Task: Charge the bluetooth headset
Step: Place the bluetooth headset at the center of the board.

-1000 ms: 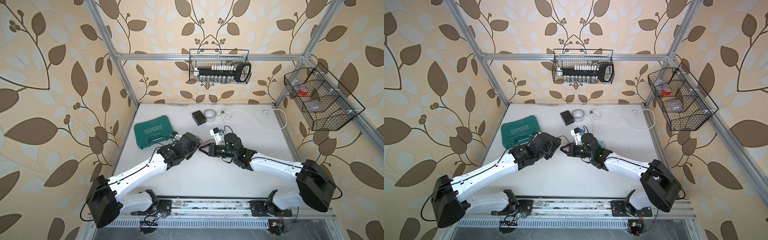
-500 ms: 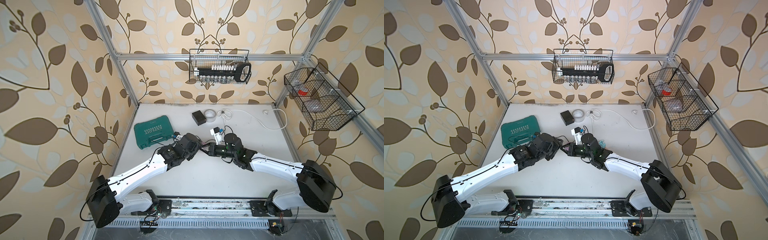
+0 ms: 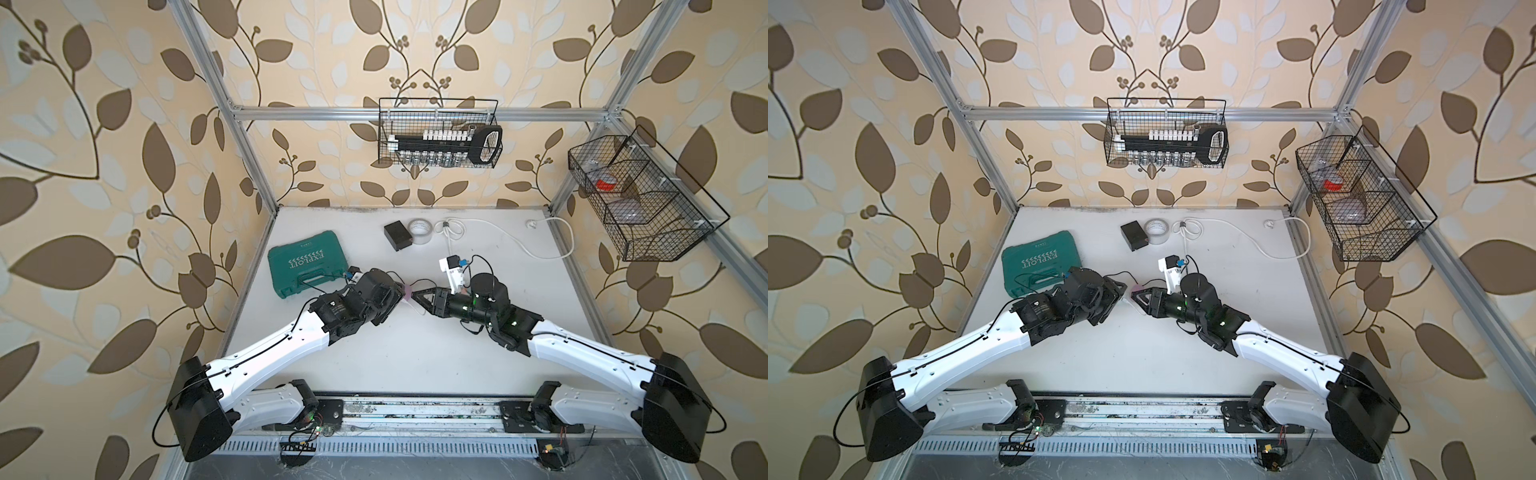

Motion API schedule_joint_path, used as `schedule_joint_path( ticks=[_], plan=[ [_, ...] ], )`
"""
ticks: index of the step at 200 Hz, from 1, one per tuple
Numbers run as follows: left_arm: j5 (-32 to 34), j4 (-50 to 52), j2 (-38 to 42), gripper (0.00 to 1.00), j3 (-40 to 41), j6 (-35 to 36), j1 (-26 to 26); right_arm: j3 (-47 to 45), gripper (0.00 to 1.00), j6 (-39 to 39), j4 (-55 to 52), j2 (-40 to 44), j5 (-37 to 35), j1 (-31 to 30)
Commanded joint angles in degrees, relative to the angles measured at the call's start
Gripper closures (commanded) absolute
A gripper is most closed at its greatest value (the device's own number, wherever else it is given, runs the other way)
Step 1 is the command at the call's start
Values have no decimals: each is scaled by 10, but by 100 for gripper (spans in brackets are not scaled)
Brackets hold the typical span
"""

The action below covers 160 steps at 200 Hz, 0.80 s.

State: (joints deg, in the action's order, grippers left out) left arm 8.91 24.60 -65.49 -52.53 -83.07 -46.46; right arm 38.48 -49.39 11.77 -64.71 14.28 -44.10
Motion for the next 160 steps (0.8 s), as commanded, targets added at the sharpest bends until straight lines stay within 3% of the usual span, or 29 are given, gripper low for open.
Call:
schedule_joint_path(
  ticks=[1, 65, 117, 160],
  plan=[
    [-11, 21, 13, 55, 0, -1, 1, -20, 60, 41, -75, 61, -32, 4],
    [-73, 55, -80, 54, -20, 11, 1, -9, 55, 111, -290, 226, -92, 34],
    [-120, 46, -201, 52, -55, 31, -2, -26, 53, 124, -350, 280, -114, 72],
    [-114, 83, -270, 52, -105, 61, -1, -42, 54, 123, -358, 300, -103, 98]
  ],
)
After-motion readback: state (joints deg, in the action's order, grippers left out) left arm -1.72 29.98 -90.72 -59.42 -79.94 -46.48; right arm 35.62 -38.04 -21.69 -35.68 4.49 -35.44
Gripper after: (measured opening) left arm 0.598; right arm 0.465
